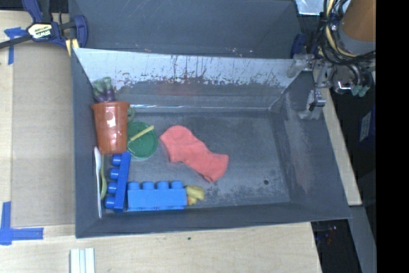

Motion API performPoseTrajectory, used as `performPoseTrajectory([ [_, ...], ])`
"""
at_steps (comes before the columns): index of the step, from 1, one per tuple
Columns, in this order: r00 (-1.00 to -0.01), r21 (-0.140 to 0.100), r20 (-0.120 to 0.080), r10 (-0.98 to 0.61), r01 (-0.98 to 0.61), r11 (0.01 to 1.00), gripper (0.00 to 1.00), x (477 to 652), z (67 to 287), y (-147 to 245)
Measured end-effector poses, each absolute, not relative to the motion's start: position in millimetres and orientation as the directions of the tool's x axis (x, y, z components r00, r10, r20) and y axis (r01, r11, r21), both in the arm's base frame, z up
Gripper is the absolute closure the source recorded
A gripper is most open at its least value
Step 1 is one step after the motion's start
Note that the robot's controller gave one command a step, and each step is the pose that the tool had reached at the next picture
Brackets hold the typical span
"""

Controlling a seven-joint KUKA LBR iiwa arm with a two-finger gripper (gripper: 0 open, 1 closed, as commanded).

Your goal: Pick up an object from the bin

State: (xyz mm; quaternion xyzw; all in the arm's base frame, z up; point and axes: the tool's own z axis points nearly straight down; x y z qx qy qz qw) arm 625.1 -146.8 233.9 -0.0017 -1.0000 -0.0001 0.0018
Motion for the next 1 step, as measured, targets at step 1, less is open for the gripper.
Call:
performPoseTrajectory([
  [1,-1.000,-0.001,-0.004,0.000,0.000,1.000,0.00,626.7,238.5,-145.8],
])
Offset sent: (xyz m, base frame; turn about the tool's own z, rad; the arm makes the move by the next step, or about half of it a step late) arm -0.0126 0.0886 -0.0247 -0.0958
